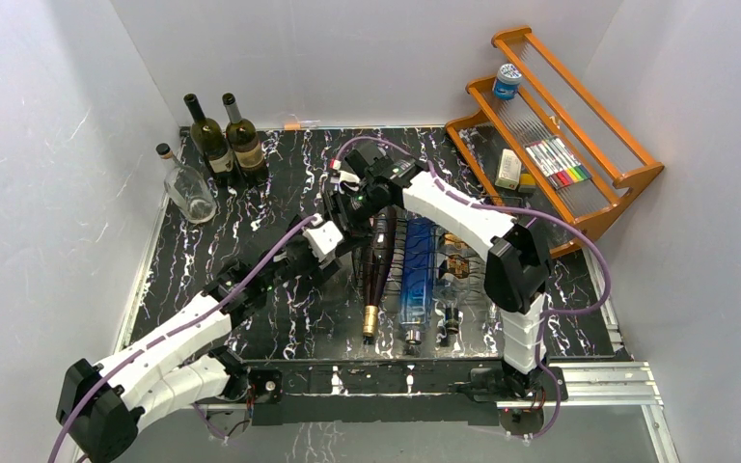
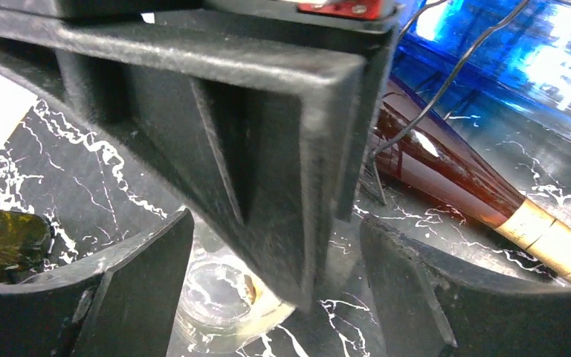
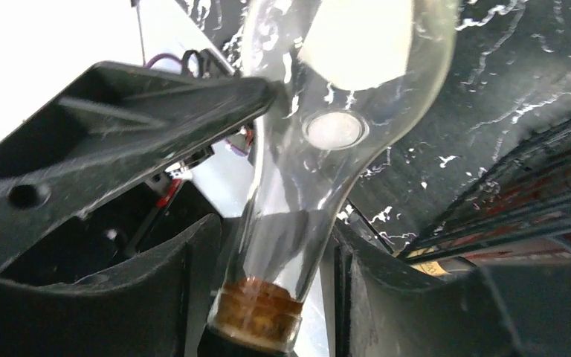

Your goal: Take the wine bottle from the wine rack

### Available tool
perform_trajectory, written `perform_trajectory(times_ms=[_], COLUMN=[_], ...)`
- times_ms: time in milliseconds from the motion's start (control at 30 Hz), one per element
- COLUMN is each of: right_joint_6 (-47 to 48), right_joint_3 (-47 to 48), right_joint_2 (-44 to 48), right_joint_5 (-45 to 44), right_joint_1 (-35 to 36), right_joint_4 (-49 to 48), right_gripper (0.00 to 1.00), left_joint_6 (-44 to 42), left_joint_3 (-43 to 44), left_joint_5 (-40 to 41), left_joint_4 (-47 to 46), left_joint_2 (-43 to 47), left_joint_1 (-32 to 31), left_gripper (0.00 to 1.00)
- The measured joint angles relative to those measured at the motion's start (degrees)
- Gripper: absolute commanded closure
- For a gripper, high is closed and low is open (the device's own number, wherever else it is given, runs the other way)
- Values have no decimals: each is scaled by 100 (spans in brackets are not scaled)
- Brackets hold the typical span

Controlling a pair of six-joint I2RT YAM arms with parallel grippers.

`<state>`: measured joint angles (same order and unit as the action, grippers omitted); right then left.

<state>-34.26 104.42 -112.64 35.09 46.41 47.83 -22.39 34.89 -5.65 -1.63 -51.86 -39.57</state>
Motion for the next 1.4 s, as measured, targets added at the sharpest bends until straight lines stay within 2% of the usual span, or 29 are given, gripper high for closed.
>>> perform_trajectory(times_ms=[133,400,433,500,533,567,700,933,1233,1300,1400], right_joint_6=[-179,-774,-942,-1130,-1174,-1191,-1093,-887,72,291,535], right_joint_3=[-455,-1082,-1145,-1152,-1137,-1113,-1163,-1862,-2365,-2498,-2758], right_joint_2=[350,815,815,815,815,826,1606,3211,4127,4297,4597], right_joint_5=[302,636,717,789,798,789,431,116,-669,-942,-1314], right_joint_1=[22,-59,-59,-55,-52,-76,-527,-1976,-2055,-2057,-2057], right_joint_4=[-601,-2087,-2312,-2542,-2603,-2625,-2463,-2518,-1473,-1196,-946], right_gripper=[29,22,20,14,4,2,2,2,2,2,2], left_joint_6=[-22,79,114,238,310,387,688,1156,1893,2000,2288], left_joint_3=[7,-26,-66,-70,-70,-68,37,111,385,468,654], left_joint_5=[13,280,378,553,597,623,824,1364,2396,2409,2280], left_joint_4=[-155,-299,-271,-258,-264,-275,-264,-188,46,90,173], left_joint_2=[-66,177,273,326,326,319,199,170,-79,-184,-398], left_joint_1=[28,39,46,46,46,35,26,9,149,372,1069], left_gripper=[40,75,84,91,97,99,100,100,100,100,100])
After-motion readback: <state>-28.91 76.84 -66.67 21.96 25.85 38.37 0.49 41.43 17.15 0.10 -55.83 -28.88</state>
